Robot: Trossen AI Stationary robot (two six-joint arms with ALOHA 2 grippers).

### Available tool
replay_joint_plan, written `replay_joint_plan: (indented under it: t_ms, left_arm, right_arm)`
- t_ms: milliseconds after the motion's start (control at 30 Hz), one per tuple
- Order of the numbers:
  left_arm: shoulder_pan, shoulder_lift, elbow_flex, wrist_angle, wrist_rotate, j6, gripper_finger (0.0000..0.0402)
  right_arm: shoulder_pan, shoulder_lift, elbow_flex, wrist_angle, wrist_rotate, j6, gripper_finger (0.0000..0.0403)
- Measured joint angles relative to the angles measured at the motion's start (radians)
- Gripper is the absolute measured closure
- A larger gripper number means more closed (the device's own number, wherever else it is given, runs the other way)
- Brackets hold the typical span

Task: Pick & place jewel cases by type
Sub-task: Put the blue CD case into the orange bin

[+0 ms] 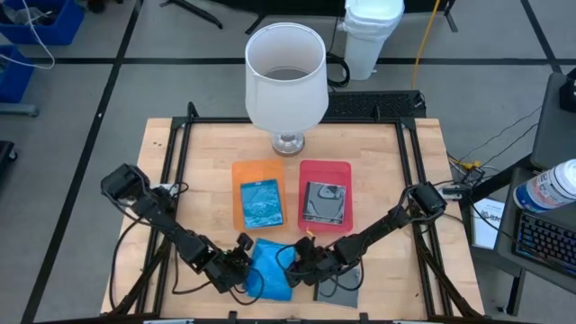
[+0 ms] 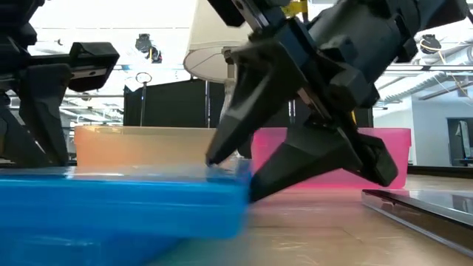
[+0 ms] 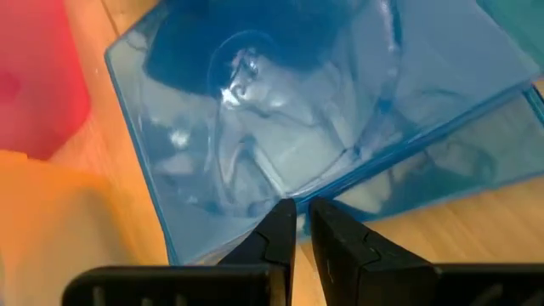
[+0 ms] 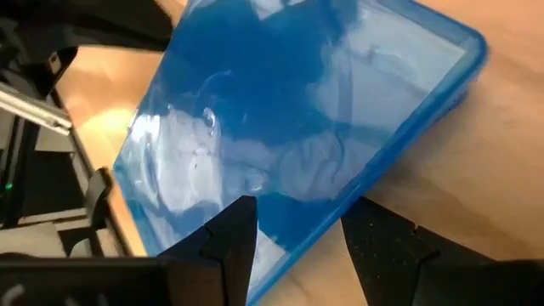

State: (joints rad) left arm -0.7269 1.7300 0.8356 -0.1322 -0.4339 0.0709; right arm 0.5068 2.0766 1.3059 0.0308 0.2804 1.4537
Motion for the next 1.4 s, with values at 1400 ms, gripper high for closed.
replay_joint_plan:
  t_ms: [1400]
  left_arm:
    - [-0.163,-0.136,-0.001,-0.022,-0.118,-0.110,0.0360]
  right_arm:
    - [0.063,-0.042,-0.069,0.471,0.066,-0.535,0.0387]
